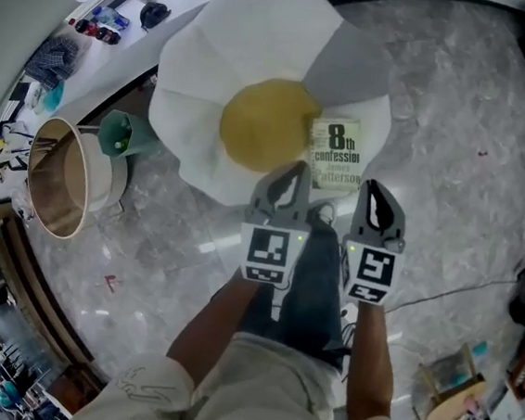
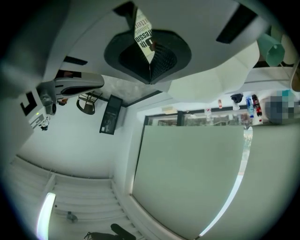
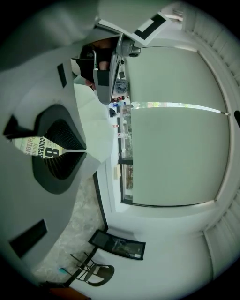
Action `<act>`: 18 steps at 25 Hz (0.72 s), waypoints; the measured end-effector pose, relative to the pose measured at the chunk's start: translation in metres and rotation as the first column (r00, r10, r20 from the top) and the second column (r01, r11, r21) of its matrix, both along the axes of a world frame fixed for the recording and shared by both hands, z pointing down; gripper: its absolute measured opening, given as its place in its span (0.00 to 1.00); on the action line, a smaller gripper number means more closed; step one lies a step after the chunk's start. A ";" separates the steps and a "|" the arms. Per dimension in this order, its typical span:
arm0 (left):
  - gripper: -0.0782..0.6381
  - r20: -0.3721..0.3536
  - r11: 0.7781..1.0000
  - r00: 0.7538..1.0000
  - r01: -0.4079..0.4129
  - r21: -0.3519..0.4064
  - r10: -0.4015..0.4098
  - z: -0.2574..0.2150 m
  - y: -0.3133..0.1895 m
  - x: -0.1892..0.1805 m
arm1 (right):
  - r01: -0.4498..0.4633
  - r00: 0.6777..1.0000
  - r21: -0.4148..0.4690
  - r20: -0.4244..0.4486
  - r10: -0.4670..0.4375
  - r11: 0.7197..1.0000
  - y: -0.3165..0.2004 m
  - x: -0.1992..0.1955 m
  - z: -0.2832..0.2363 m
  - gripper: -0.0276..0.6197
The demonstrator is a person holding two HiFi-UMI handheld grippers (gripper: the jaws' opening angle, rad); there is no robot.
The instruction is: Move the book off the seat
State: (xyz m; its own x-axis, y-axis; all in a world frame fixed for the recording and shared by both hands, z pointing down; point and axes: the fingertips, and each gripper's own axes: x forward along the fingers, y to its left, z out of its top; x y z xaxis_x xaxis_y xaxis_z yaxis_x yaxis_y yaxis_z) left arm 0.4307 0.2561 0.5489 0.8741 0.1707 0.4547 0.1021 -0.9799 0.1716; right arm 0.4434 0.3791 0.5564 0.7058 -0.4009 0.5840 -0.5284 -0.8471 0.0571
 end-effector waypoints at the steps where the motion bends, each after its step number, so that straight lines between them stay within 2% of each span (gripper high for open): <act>1: 0.11 0.029 1.000 1.000 0.003 0.004 -0.003 0.019 0.002 0.004 | 0.014 1.000 0.001 0.021 -0.014 1.000 0.000 0.005 0.017 0.05; 6: 0.15 0.168 1.000 0.986 0.020 -0.024 -0.016 0.111 0.019 0.011 | 0.051 0.994 0.009 0.100 -0.051 0.999 0.006 0.015 0.097 0.05; 10: 0.19 0.268 0.998 0.963 0.046 -0.041 -0.033 0.188 0.025 0.008 | 0.059 0.980 -0.001 0.189 -0.058 0.998 0.017 0.021 0.175 0.09; 14: 0.20 0.342 0.994 0.937 0.091 -0.062 -0.065 0.253 0.024 0.001 | 0.028 0.966 -0.011 0.258 -0.025 1.000 0.033 0.028 0.237 0.12; 18: 0.24 0.407 0.990 0.912 0.099 -0.099 -0.050 0.316 0.033 -0.008 | 0.020 0.950 -0.006 0.313 -0.017 1.000 0.041 0.030 0.290 0.18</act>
